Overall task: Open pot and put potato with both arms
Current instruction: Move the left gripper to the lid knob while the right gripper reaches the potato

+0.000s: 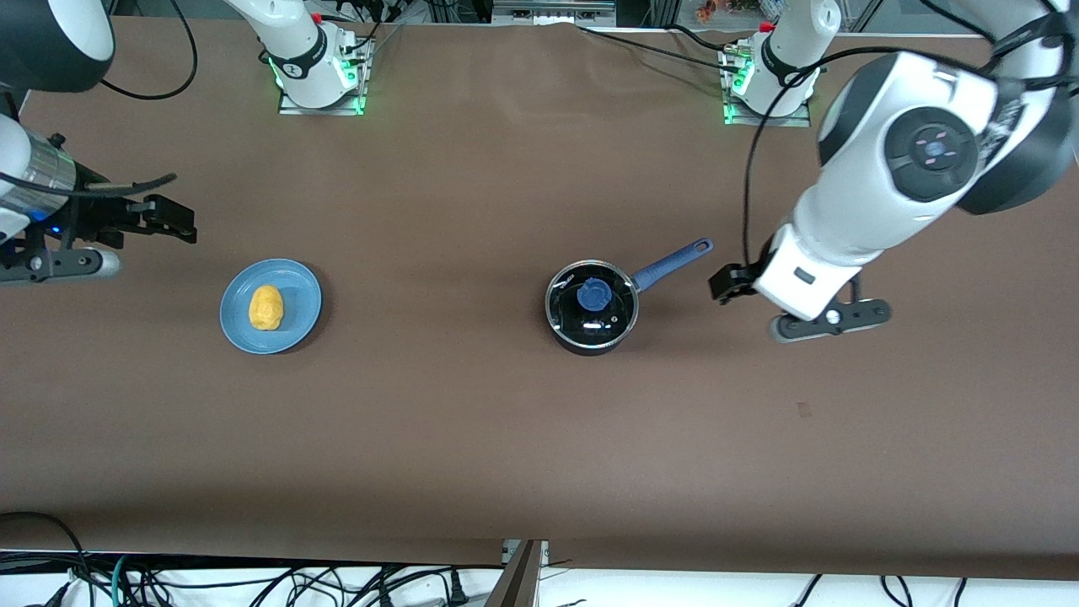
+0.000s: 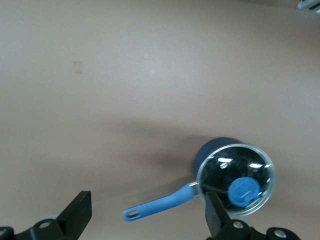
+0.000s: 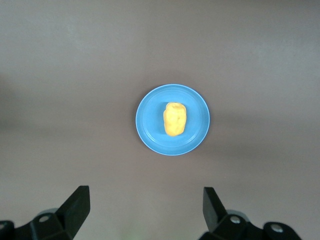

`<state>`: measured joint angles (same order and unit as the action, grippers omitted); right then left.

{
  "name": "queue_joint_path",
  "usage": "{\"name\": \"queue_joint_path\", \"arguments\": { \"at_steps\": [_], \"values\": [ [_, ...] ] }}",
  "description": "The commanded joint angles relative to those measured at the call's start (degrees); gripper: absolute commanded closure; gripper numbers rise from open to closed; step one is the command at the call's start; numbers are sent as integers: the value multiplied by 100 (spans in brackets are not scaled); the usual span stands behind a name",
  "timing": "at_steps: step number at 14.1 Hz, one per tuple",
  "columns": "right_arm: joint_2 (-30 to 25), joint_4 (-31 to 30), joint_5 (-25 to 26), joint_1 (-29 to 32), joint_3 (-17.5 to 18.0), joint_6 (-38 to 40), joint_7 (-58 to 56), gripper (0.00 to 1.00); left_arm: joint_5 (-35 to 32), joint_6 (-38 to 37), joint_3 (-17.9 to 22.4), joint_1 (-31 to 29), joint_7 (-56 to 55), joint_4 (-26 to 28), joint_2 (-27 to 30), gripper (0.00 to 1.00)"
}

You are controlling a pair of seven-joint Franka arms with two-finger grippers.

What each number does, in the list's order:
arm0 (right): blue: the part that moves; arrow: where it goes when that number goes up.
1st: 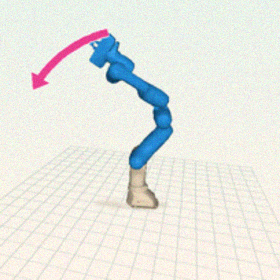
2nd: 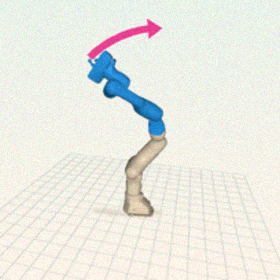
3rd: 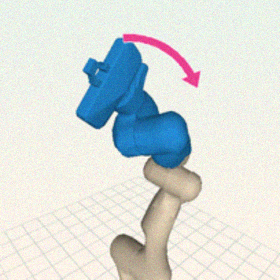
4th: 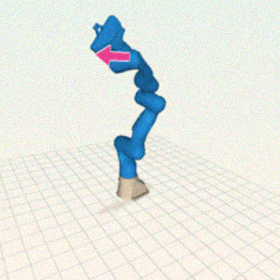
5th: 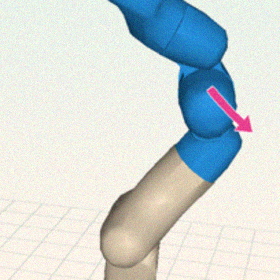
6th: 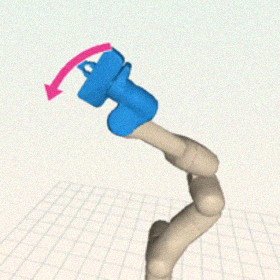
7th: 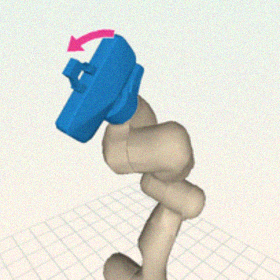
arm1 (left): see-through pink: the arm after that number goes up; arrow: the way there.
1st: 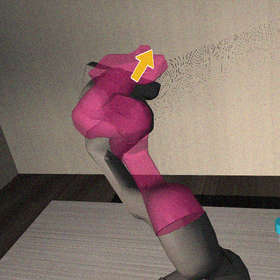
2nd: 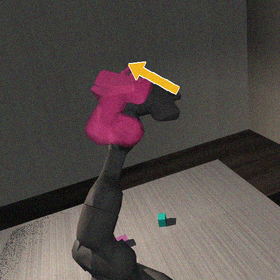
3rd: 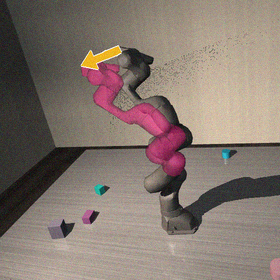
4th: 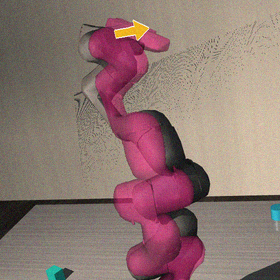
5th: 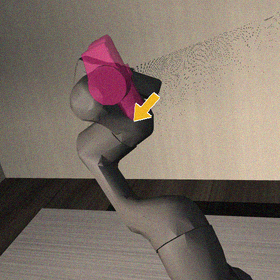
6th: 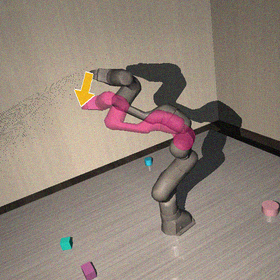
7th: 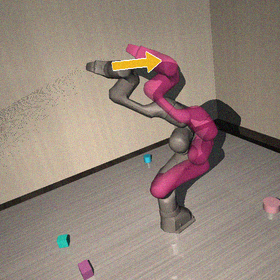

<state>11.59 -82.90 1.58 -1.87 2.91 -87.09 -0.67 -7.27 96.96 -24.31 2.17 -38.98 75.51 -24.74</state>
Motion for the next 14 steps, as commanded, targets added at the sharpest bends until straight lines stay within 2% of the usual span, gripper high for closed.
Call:
{"name": "queue_joint_path", "arguments": {
  "at_steps": [1,4,7,10,14],
  "values": [
    [185,11,27,64,26,25,-39,0,-169,515,23,318,-714,208,-127,0],
    [484,29,228,126,17,-71,-47,0,-187,1025,32,599,-1399,367,-408,0],
    [966,-24,431,179,17,-378,-56,0,-687,1430,23,915,-2172,578,-619,0],
    [1363,-147,527,258,17,-790,-266,0,-854,1703,32,1188,-2666,666,-866,0],
    [1601,-918,572,284,17,-1730,-293,0,-1031,1992,23,1400,-3010,815,-1007,0]
  ]
}}
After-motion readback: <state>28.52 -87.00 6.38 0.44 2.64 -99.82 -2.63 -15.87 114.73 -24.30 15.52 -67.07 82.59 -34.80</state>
